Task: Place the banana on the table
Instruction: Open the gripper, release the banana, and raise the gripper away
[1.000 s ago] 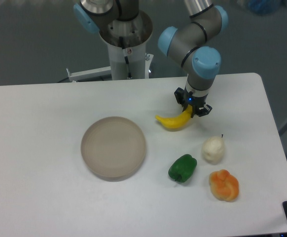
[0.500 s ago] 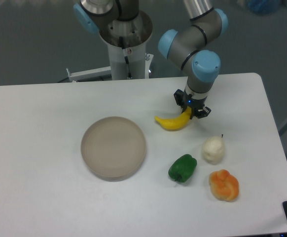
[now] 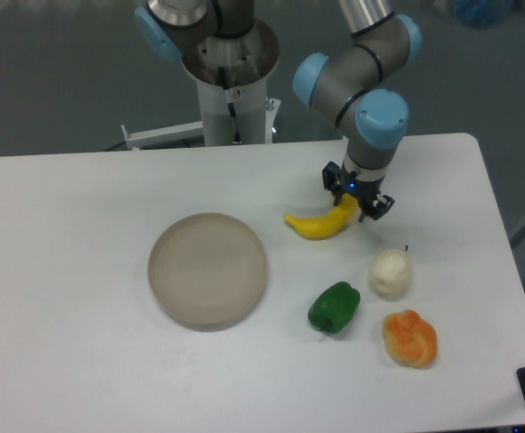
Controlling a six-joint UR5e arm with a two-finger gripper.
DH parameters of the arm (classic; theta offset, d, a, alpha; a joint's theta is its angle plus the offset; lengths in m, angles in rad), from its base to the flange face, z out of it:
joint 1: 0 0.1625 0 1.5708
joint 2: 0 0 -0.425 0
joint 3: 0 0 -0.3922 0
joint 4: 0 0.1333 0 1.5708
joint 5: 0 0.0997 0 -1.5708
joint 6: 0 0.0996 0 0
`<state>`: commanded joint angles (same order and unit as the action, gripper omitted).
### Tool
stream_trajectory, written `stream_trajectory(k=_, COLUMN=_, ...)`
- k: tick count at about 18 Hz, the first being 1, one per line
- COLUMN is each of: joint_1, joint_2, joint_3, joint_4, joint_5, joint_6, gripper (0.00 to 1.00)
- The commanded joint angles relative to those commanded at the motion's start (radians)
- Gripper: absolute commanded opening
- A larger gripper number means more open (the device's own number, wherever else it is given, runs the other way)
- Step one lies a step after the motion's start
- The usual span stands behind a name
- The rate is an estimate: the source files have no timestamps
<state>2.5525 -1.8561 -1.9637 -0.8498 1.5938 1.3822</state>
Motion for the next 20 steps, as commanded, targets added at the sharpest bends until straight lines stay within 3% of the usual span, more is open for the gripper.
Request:
stream_trajectory(k=1, joint_1=0.000, joint_2=0.000, joint_3=0.018, joint_4=-0.002, joint_5=-0.002, joint_6=-0.003, gripper=1.00)
stream_trajectory(k=20, joint_1=-0.029, joint_2=-0.087, joint_3=0.365, joint_4=-0.006, joint_5=0.008, joint_6=-0.006, gripper=1.00)
